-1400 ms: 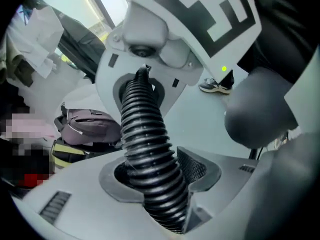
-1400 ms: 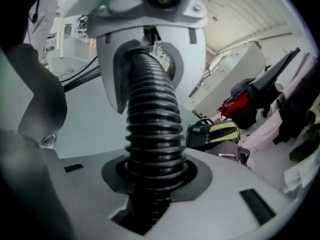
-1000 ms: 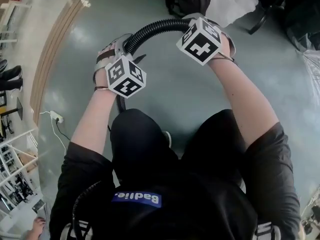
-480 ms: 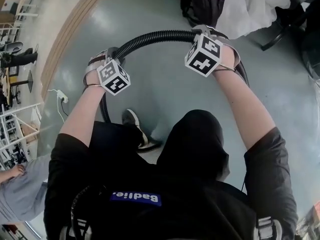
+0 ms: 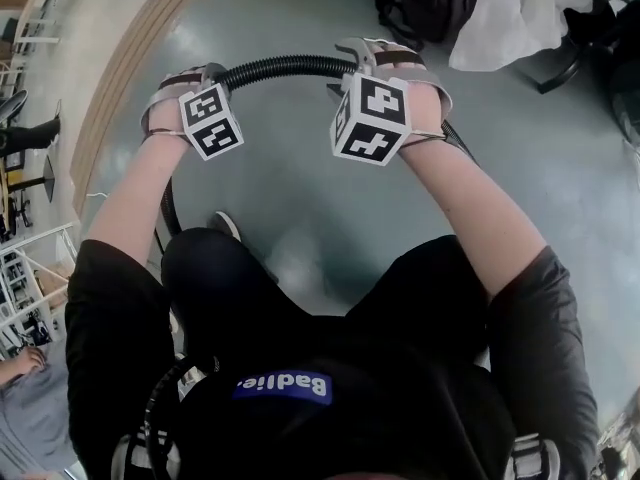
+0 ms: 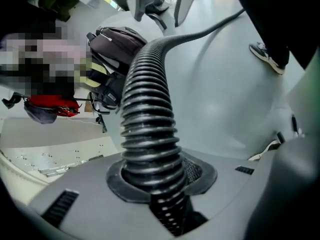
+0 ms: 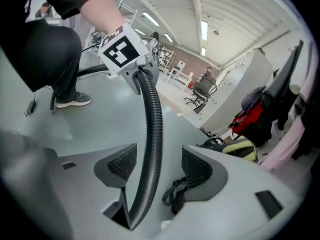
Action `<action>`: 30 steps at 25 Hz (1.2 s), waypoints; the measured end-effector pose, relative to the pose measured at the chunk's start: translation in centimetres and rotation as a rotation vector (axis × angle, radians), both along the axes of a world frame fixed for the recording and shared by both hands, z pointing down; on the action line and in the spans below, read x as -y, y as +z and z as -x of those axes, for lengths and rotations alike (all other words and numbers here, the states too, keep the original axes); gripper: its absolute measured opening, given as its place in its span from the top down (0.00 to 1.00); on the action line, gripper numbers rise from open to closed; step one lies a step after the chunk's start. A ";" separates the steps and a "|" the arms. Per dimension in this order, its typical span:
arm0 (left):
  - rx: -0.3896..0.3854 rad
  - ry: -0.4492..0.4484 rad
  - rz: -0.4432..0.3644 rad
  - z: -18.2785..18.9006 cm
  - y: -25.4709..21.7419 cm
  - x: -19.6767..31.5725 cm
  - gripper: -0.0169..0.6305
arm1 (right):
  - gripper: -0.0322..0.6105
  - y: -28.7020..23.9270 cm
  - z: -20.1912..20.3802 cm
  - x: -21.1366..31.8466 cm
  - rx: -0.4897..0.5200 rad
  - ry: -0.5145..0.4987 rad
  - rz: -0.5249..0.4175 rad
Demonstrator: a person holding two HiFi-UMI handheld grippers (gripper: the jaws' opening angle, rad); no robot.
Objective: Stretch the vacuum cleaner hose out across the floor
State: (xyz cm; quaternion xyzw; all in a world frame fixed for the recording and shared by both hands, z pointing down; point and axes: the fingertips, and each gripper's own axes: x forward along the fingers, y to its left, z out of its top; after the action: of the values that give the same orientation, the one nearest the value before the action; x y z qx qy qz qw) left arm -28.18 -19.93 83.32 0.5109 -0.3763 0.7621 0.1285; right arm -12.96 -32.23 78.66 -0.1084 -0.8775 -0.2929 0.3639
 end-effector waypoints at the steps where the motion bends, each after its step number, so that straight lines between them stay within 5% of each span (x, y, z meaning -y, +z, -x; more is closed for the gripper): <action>1: -0.016 0.014 -0.006 -0.1 0.0 0.2 0.76 | 0.54 0.1 1.8 -1.3 0.004 -0.016 -0.035; 8: -0.182 0.142 -0.007 -0.7 -1.1 -1.0 0.75 | 0.52 1.2 12.5 -6.9 -0.033 0.004 -0.283; 12: -0.255 0.175 -0.118 2.1 -1.1 -1.5 0.68 | 0.76 1.8 16.8 -7.9 -0.057 0.117 -0.190; 15: -0.311 0.177 -0.293 5.4 -1.1 -1.0 0.47 | 0.75 2.1 18.5 -6.2 -0.105 0.246 -0.150; 18: -0.422 0.101 -0.392 8.5 0.2 -2.4 0.43 | 0.74 2.2 19.3 -3.8 -0.156 0.399 -0.081; 26: -0.537 0.023 -0.346 15.5 6.8 -12.6 0.42 | 0.70 -1.3 18.4 0.6 -0.239 0.675 -0.099; 30: -0.535 0.018 -0.276 18.8 7.2 -14.6 0.53 | 0.68 -0.9 17.4 -0.6 -0.305 0.659 -0.100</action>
State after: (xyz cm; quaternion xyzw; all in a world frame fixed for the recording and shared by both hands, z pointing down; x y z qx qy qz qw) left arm -47.00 -5.32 90.52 0.7096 -0.4246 0.5430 0.1459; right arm -30.35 -31.61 77.76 0.1555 -0.7855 -0.1830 0.5703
